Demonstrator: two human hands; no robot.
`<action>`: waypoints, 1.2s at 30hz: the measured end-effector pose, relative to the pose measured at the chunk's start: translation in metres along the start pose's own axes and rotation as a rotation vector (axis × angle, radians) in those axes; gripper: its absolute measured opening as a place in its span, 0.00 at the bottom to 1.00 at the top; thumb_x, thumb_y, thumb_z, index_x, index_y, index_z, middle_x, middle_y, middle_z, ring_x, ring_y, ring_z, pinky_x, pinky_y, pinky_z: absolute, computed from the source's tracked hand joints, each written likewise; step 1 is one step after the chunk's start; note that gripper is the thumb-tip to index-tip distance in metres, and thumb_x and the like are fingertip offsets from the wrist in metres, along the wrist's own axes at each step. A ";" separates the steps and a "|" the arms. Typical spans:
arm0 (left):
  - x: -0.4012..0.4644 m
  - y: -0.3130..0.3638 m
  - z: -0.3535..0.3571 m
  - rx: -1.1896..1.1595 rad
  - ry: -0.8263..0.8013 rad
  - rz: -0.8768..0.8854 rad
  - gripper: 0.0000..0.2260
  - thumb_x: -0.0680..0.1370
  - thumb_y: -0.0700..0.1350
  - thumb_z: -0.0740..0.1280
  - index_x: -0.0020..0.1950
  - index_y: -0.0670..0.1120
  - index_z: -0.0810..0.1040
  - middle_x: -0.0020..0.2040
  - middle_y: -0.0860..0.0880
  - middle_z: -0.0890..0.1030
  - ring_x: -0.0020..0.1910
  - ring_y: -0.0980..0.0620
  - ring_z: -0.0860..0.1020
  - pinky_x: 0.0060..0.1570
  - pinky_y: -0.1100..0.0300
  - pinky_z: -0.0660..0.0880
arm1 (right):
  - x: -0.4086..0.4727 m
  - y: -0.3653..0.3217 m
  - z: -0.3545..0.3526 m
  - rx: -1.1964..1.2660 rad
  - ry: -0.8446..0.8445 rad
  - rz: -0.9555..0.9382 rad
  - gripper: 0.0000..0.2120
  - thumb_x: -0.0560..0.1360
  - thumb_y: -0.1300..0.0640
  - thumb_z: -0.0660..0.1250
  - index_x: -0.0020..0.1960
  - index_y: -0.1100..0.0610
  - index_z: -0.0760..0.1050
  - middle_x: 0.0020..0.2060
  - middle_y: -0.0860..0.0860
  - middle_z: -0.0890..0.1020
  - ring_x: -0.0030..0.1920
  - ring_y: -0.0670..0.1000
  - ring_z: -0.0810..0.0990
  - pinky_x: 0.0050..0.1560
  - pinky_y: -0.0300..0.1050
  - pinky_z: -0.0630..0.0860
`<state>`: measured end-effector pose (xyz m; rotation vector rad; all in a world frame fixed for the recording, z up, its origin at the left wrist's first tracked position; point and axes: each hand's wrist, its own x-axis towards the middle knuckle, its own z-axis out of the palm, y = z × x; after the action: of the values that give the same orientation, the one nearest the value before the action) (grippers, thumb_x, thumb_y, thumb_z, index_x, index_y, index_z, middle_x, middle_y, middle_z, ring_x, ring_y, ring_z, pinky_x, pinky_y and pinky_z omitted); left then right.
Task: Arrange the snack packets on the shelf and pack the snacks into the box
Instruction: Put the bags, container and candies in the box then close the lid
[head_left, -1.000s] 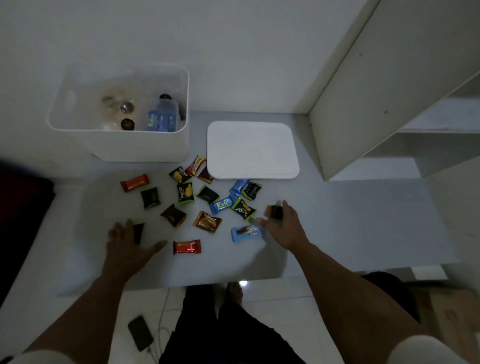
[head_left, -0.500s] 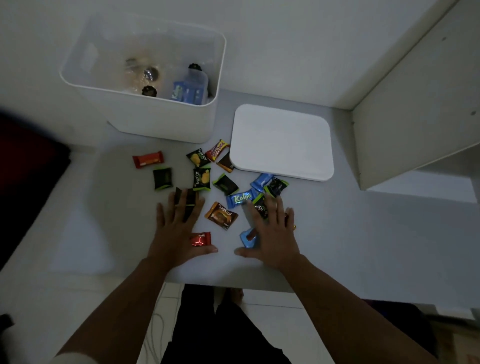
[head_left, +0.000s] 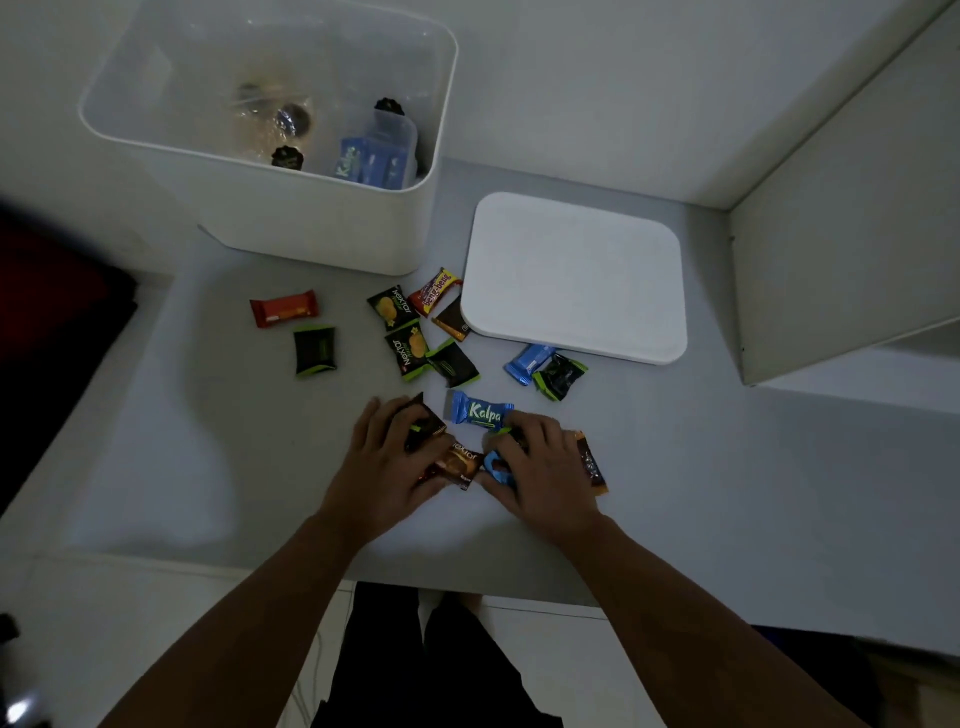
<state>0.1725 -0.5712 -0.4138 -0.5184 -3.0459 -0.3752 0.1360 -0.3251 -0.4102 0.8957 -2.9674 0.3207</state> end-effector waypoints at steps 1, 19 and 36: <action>0.000 0.001 0.001 0.004 -0.001 -0.001 0.18 0.77 0.61 0.66 0.61 0.52 0.80 0.66 0.41 0.74 0.72 0.37 0.67 0.72 0.35 0.60 | 0.004 0.003 0.000 0.017 0.004 -0.017 0.19 0.77 0.36 0.64 0.58 0.50 0.75 0.61 0.56 0.77 0.57 0.58 0.75 0.51 0.55 0.74; -0.011 0.002 -0.009 0.007 -0.009 -0.104 0.15 0.79 0.52 0.59 0.54 0.44 0.78 0.67 0.42 0.73 0.62 0.37 0.73 0.52 0.45 0.70 | -0.008 0.029 -0.050 0.316 0.135 0.431 0.12 0.78 0.42 0.65 0.59 0.45 0.73 0.50 0.45 0.78 0.50 0.49 0.75 0.37 0.46 0.77; -0.006 0.033 -0.002 0.011 -0.010 -0.173 0.18 0.69 0.41 0.74 0.58 0.49 0.80 0.68 0.42 0.74 0.64 0.37 0.72 0.55 0.41 0.70 | -0.042 0.035 -0.032 0.200 -0.080 0.425 0.12 0.73 0.52 0.72 0.54 0.55 0.75 0.51 0.51 0.79 0.50 0.52 0.75 0.40 0.40 0.71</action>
<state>0.1892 -0.5434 -0.4048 -0.2568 -3.1101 -0.3619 0.1511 -0.2675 -0.3886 0.2784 -3.2235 0.6125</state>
